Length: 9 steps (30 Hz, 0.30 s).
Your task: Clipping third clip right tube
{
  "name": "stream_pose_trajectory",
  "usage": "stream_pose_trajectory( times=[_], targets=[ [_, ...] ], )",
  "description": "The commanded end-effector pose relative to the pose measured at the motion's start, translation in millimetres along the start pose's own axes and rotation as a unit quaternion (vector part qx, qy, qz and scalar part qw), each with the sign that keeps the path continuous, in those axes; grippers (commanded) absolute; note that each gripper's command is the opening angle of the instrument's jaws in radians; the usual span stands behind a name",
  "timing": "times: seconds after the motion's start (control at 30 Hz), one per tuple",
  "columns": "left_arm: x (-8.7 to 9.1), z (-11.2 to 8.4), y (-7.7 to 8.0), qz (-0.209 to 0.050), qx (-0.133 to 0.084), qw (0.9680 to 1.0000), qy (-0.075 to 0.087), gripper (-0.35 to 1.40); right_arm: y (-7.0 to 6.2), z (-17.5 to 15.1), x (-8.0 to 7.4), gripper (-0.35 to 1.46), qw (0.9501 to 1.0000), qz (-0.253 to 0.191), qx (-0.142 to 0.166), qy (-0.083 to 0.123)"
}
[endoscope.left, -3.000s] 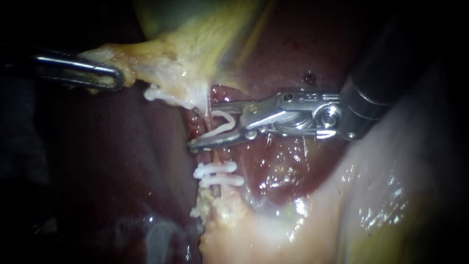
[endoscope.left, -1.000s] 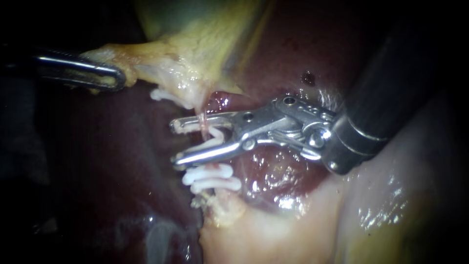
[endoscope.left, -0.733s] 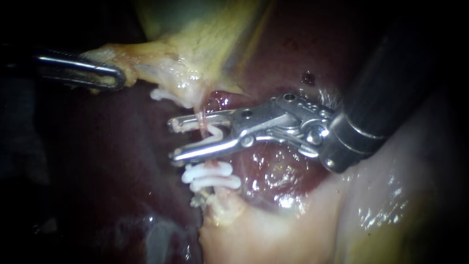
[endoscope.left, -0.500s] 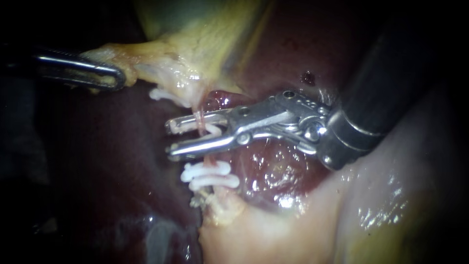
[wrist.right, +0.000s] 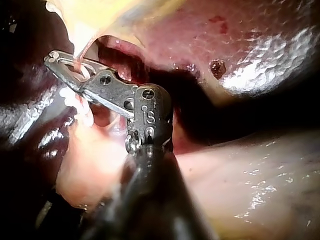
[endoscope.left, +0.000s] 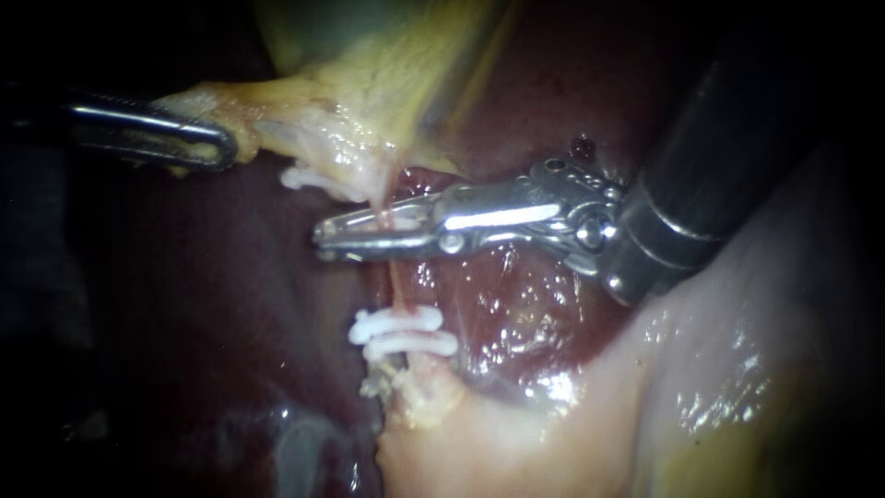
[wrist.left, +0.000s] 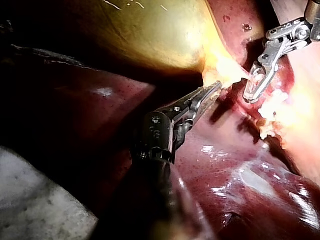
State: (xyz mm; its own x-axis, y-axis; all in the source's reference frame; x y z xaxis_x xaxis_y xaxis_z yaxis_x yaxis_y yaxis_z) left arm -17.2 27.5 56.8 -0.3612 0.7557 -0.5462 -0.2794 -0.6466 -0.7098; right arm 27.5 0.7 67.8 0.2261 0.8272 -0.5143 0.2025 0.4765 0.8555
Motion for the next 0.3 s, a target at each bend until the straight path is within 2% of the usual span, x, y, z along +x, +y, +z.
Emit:
stream_pose_trajectory(
  times=[0.03, 0.3],
  targets=[
    [0.0, 0.0, 0.0, 0.0, 0.0, 1.0, 0.0, -0.35, 0.0, 0.0, 0.0, -0.35, 1.0, -0.001, 0.0, 0.001],
    [0.0, 0.0, -0.2, 0.0, 0.0, 1.0, 0.0, -0.35, -0.1, -0.3, 0.3, -0.35, 1.0, 0.0, 0.0, 0.001]
  ],
)
